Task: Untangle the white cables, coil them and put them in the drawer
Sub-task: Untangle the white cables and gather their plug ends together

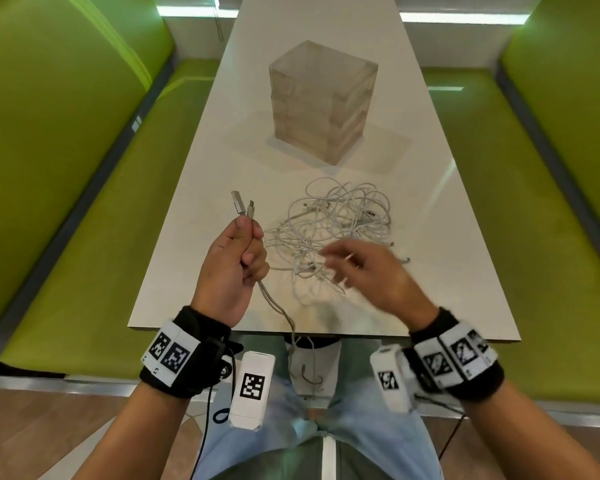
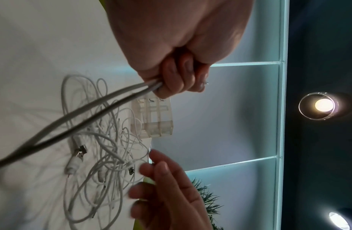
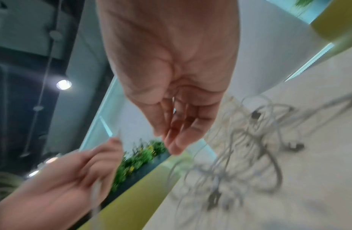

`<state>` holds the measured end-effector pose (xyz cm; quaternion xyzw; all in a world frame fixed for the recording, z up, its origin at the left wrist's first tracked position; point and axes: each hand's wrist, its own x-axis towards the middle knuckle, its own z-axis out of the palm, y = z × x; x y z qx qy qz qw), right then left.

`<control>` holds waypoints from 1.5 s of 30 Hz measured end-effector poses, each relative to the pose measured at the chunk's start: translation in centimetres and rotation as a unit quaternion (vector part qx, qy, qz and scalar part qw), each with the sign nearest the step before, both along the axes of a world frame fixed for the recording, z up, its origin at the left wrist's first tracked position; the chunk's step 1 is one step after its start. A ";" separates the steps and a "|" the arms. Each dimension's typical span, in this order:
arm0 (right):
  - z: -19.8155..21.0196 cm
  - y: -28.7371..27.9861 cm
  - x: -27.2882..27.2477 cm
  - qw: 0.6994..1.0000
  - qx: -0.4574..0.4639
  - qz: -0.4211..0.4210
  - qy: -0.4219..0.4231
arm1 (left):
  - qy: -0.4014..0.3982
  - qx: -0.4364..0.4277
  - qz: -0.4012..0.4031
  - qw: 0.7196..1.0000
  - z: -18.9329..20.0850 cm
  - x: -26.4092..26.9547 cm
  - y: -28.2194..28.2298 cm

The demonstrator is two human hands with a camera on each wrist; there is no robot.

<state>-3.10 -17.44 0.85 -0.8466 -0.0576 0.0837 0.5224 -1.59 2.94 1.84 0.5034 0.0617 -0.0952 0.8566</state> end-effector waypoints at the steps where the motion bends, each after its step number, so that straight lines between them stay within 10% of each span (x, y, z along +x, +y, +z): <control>1: 0.4 -1.3 1.2 0.998 -0.003 -0.056 -0.012 | 0.003 0.002 -0.002 1.000 -0.1 0.0 -0.1; 5: 0.4 -5.3 5.5 0.983 -0.092 -0.157 0.003 | 0.006 0.001 -0.014 1.000 -0.1 -0.1 -0.5; 11: -2.0 -3.5 7.2 0.970 -0.218 -0.085 0.073 | 0.001 0.011 -0.035 0.999 -0.3 -0.3 -1.0; 18: -1.1 -5.6 6.6 0.985 -0.054 -0.154 0.049 | 0.001 0.030 -0.039 0.999 -0.6 -0.3 -0.6; 24: -3.2 -8.5 5.1 0.938 -0.324 -0.013 0.119 | -0.005 0.024 -0.052 0.998 -0.7 0.0 -1.2; 27: -2.8 -8.3 4.6 0.961 -0.245 -0.043 0.122 | -0.016 0.038 -0.051 0.998 -0.8 0.0 -1.5; 30: -0.4 -7.6 3.5 0.985 0.023 -0.053 0.162 | -0.037 0.053 -0.045 0.997 -1.0 -0.1 -1.8; 37: 2.5 -2.0 1.8 0.931 0.342 0.010 0.130 | -0.065 0.089 -0.049 0.993 -1.7 -0.4 -4.3; 45: 1.0 1.7 2.4 0.982 0.108 -0.118 -0.097 | -0.014 0.044 0.001 0.999 -2.1 -0.4 -5.2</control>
